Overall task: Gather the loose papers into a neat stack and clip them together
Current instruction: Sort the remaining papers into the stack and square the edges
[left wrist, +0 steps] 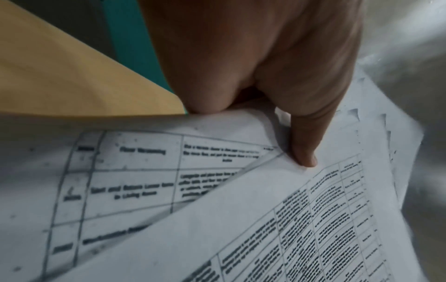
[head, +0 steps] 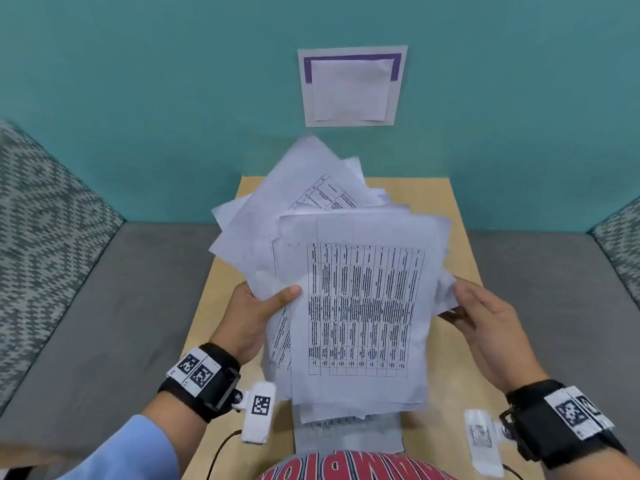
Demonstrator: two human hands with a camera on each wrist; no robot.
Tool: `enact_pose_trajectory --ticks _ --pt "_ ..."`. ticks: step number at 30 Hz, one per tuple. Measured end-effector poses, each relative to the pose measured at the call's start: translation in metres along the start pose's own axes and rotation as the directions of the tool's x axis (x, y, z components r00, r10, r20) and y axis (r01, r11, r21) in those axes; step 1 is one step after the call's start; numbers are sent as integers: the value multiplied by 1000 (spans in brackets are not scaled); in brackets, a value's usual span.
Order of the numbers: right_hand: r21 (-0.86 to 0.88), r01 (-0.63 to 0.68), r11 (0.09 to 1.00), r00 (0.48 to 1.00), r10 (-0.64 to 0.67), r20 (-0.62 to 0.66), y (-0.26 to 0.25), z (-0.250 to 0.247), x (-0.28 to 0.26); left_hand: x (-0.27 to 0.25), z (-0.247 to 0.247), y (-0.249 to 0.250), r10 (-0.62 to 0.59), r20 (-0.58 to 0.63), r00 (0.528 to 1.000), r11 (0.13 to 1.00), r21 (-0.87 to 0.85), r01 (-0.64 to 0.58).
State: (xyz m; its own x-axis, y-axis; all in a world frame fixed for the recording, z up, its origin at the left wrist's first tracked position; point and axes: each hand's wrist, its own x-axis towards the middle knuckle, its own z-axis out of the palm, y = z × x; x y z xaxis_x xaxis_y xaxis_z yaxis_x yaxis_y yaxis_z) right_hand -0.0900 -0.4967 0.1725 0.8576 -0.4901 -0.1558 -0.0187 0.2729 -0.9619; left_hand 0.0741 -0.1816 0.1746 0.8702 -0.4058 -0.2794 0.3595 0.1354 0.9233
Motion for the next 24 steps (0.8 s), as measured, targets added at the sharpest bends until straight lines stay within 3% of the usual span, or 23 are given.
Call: enact_pose_trajectory --ticks 3,5,8,10,13,16,18,20,24 --pt "-18 -134 991 988 135 78 18 8 -8 3 1 6 18 0 1000 999 -39 -18" --pt "-180 -229 957 952 259 166 34 5 -11 4 3 10 38 18 999 999 -23 -38" --pt "-434 -168 885 941 275 196 36 -6 -6 2 2 18 46 40 998 998 45 -48" --pt "-348 -104 932 938 209 278 20 -10 0 1 -3 23 73 84 994 992 98 -81" --pt "-162 -98 982 867 164 471 -16 -8 1 0 -7 30 108 156 982 978 163 -134" --pt "-261 -33 965 820 176 545 -48 16 0 -1 -5 36 117 170 979 976 163 -145" --pt "-335 15 942 831 175 528 -54 37 0 -1 -2 38 113 187 976 980 143 -140" --pt "-316 -2 949 892 145 429 -50 51 2 1 1 37 112 187 976 985 108 -134" --pt "-232 72 970 978 -23 207 -43 65 2 -2 11 34 189 66 980 978 77 -194"
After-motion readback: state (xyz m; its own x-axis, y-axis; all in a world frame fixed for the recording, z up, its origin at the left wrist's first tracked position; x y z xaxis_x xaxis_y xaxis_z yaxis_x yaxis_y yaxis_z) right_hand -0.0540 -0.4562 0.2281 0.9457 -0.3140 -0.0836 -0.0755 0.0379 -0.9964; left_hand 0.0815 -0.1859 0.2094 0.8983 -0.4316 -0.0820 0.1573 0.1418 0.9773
